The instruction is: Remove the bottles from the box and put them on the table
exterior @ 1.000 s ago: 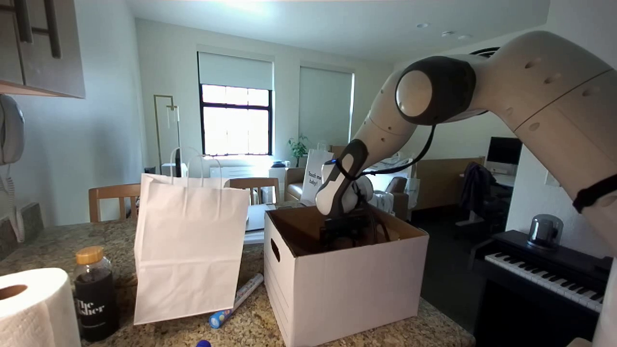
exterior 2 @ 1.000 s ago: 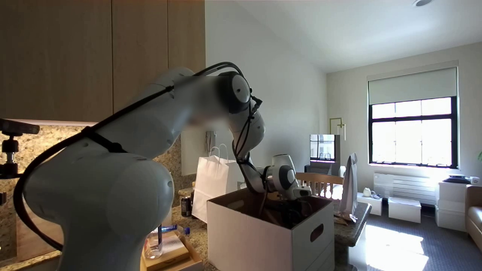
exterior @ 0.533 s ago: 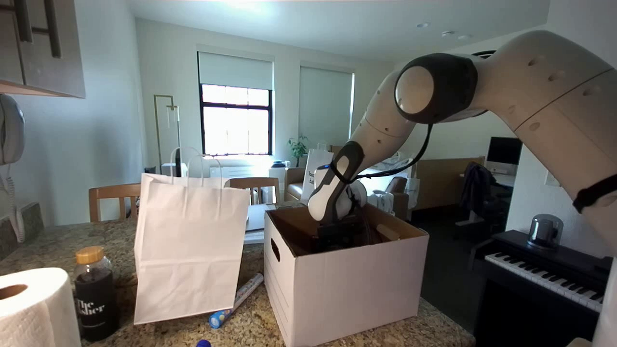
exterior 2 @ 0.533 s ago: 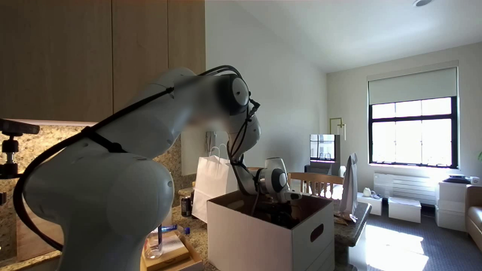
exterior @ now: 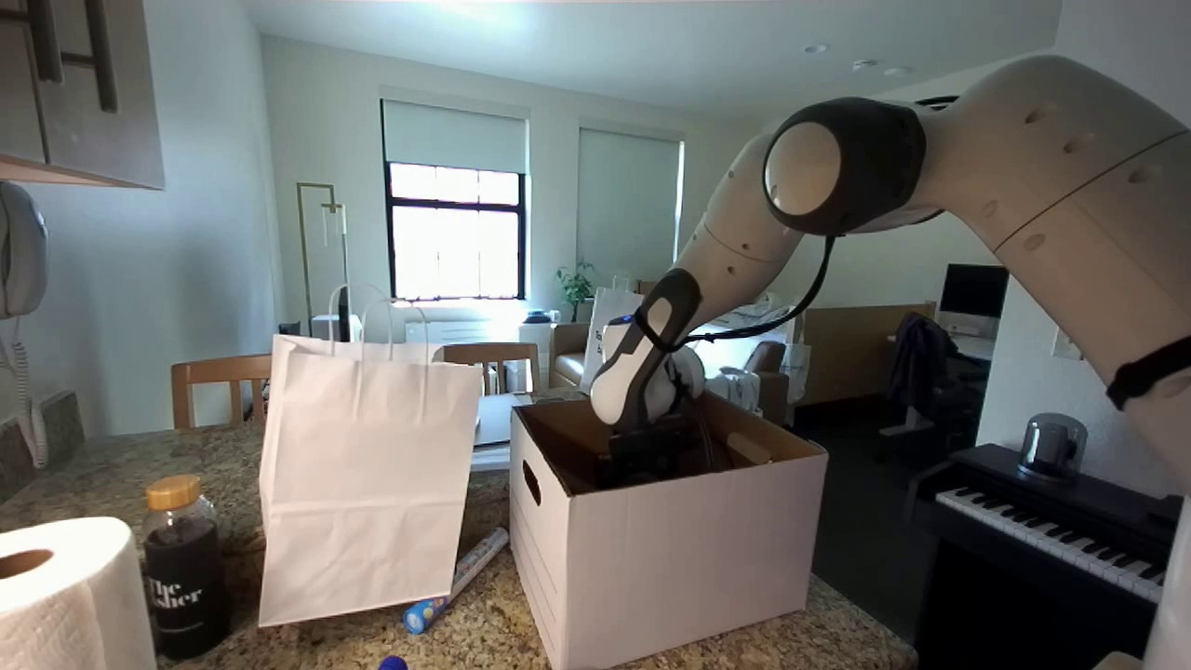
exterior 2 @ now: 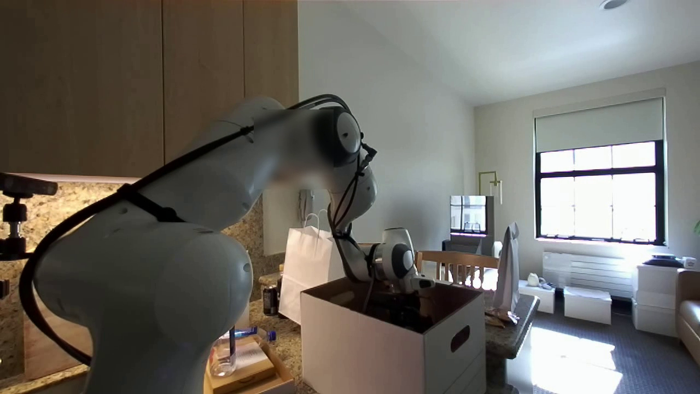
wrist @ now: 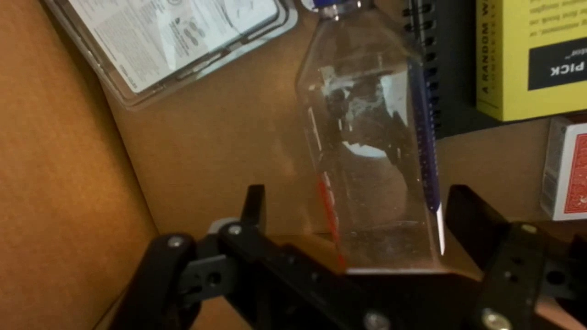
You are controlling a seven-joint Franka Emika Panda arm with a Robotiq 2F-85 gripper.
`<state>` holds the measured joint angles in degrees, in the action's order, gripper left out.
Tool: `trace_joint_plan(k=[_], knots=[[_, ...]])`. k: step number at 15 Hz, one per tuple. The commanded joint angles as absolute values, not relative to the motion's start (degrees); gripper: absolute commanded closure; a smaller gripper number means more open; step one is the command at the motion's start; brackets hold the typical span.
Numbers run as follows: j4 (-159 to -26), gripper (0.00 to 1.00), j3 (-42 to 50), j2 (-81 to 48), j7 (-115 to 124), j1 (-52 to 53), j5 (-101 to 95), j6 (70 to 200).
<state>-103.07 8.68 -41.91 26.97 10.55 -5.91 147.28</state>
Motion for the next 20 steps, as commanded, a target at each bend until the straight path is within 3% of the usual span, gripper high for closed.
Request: trace_joint_plan(k=[1,20], knots=[[-104.8,0.0,7.3,-40.8,23.9,9.7,-4.9,148.5],[-97.9,0.0,2.4,-48.7,16.6,6.0,-0.8,146.1]])
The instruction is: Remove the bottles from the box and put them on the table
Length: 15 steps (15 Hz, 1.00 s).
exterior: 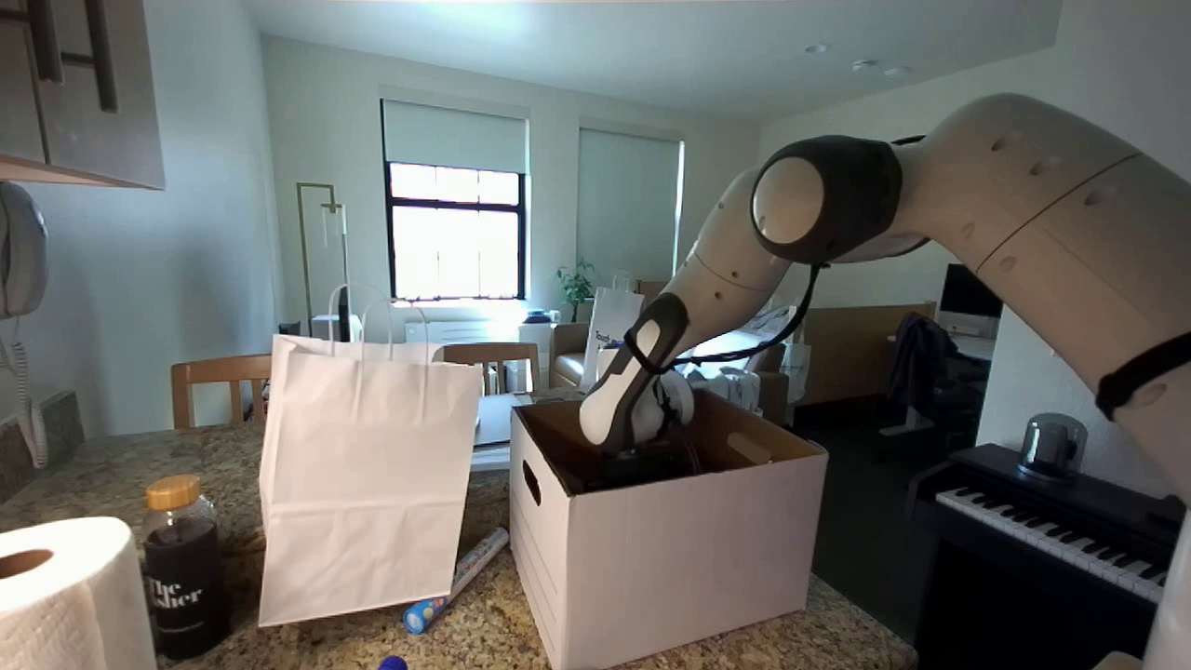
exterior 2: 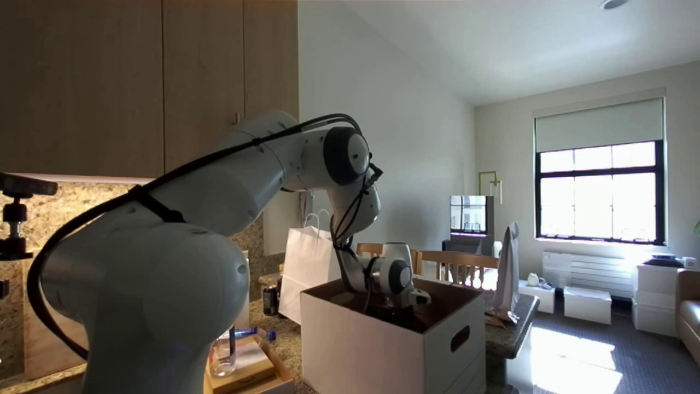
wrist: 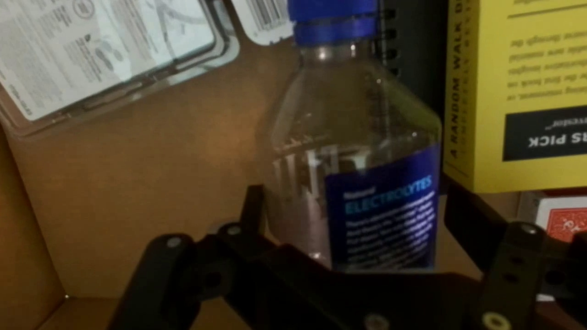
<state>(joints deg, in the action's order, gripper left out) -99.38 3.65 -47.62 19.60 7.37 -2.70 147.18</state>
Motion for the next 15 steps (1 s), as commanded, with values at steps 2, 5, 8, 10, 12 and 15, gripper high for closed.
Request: trace_joint_plan(k=[2,5,8,10,12,15], knots=[[-96.9,0.0,2.5,-49.6,16.7,5.9,-0.7,145.5],[-95.7,0.0,2.6,-50.7,16.9,6.0,-0.7,144.6],[-94.7,0.33,2.7,-51.3,17.0,6.0,-0.7,143.7],[-94.6,0.47,2.7,-51.3,17.1,6.0,-0.8,143.2],[-95.5,0.58,2.7,-50.5,17.4,6.2,-0.8,142.9],[-99.8,0.64,2.9,-47.4,17.3,6.5,-1.1,144.9]])
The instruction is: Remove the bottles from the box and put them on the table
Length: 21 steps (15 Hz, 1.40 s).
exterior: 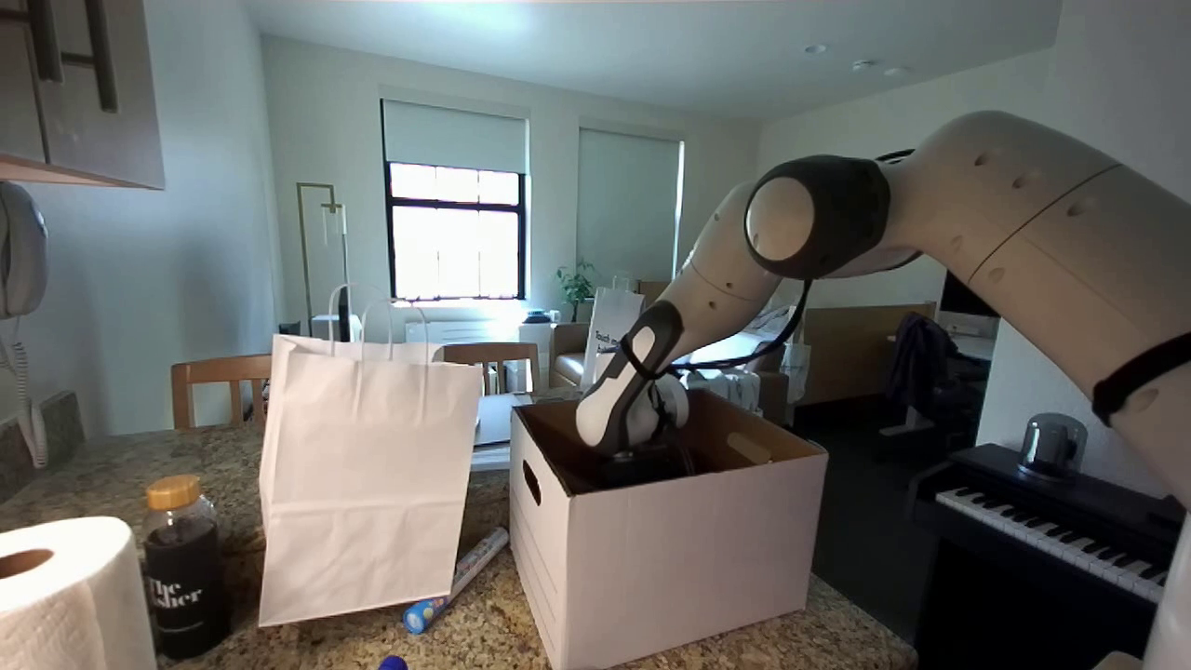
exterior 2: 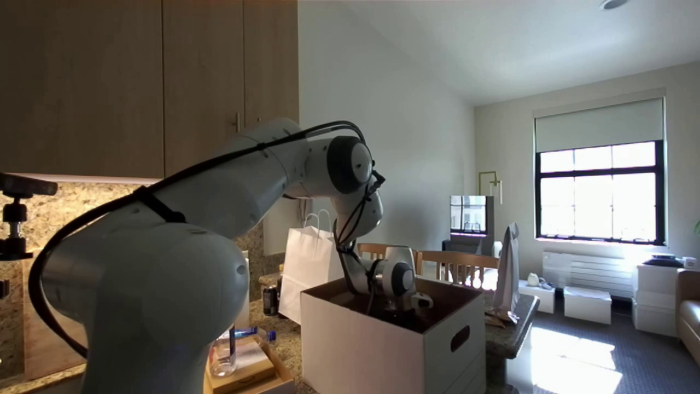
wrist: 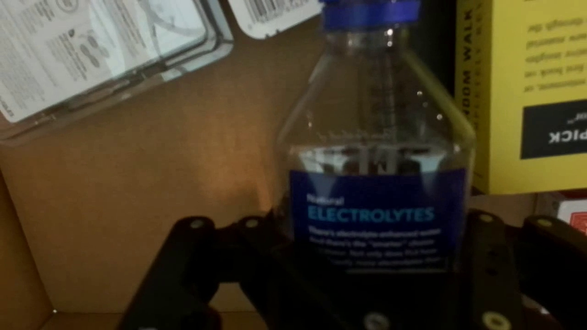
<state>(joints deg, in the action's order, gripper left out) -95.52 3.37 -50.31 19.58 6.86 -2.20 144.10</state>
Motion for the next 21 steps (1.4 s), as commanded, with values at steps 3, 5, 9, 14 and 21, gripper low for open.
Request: trace_joint_plan(k=[3,5,9,14,21], knots=[[-105.8,0.68,3.1,-42.6,17.1,7.1,-1.7,146.1],[-110.4,0.68,3.2,-38.5,17.0,7.7,-2.1,147.4],[-115.8,0.52,3.3,-31.6,17.5,8.7,-2.6,145.7],[-119.5,0.29,3.4,-25.5,18.3,9.3,-3.7,143.1],[-118.9,0.45,2.7,-18.6,19.6,9.6,-5.3,133.3]])
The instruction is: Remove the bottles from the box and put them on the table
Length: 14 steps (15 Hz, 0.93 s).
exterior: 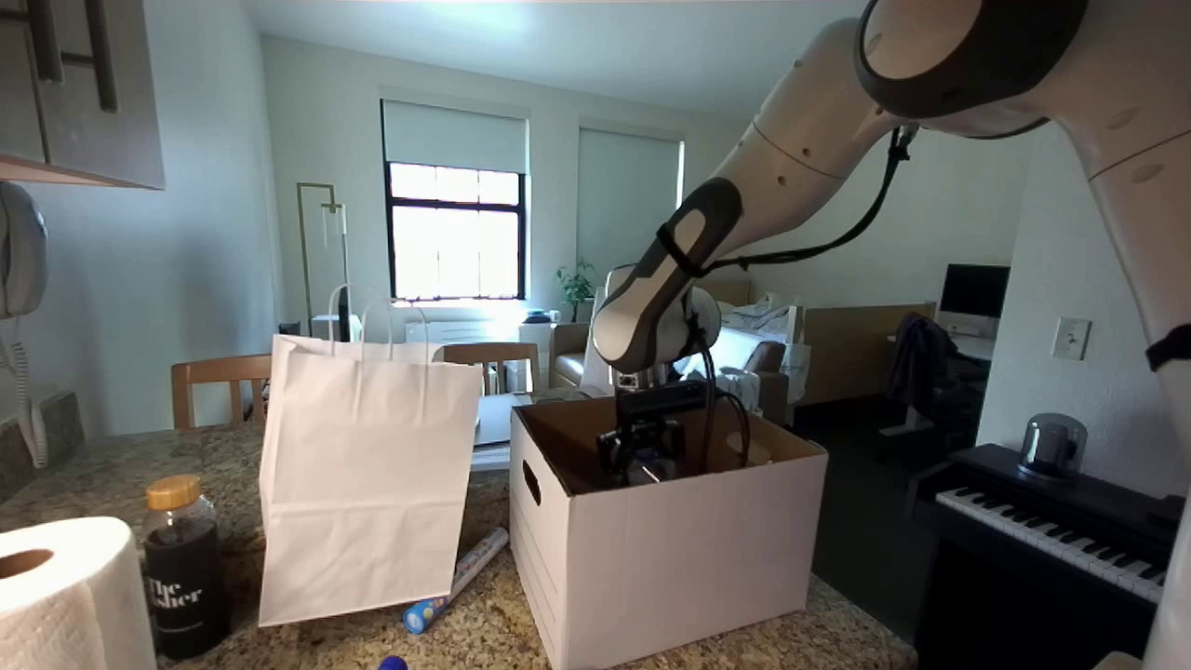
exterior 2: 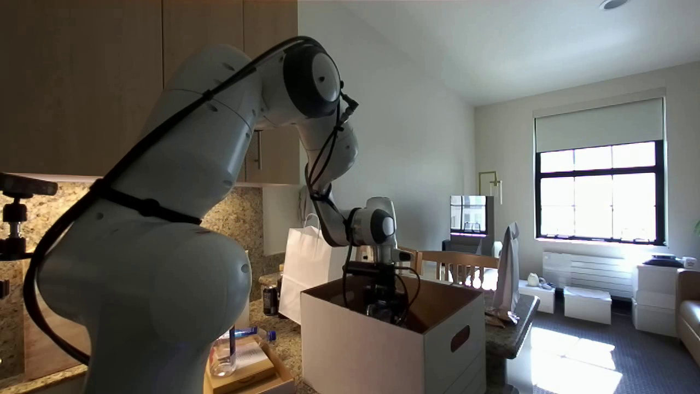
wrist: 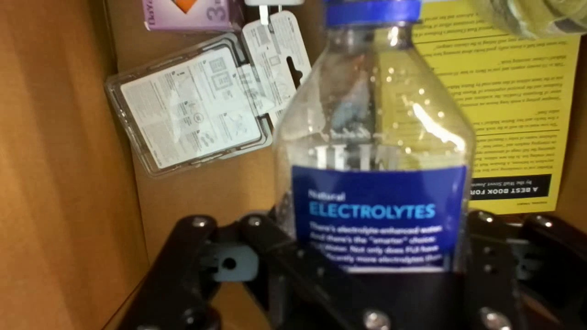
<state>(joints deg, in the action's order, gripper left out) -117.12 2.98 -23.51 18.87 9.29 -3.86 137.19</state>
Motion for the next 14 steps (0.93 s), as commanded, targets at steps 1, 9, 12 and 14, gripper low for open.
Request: trace_joint_plan(k=[1,9,12,14], knots=[[-118.7,0.45,2.3,-17.4,20.1,9.7,-5.3,132.1],[-116.2,0.6,-4.3,-10.4,28.0,12.7,-2.2,123.1],[-115.1,0.6,-7.1,-8.2,34.0,15.2,-1.5,121.1],[-113.9,0.58,-8.8,-7.8,38.3,16.9,-2.1,120.1]])
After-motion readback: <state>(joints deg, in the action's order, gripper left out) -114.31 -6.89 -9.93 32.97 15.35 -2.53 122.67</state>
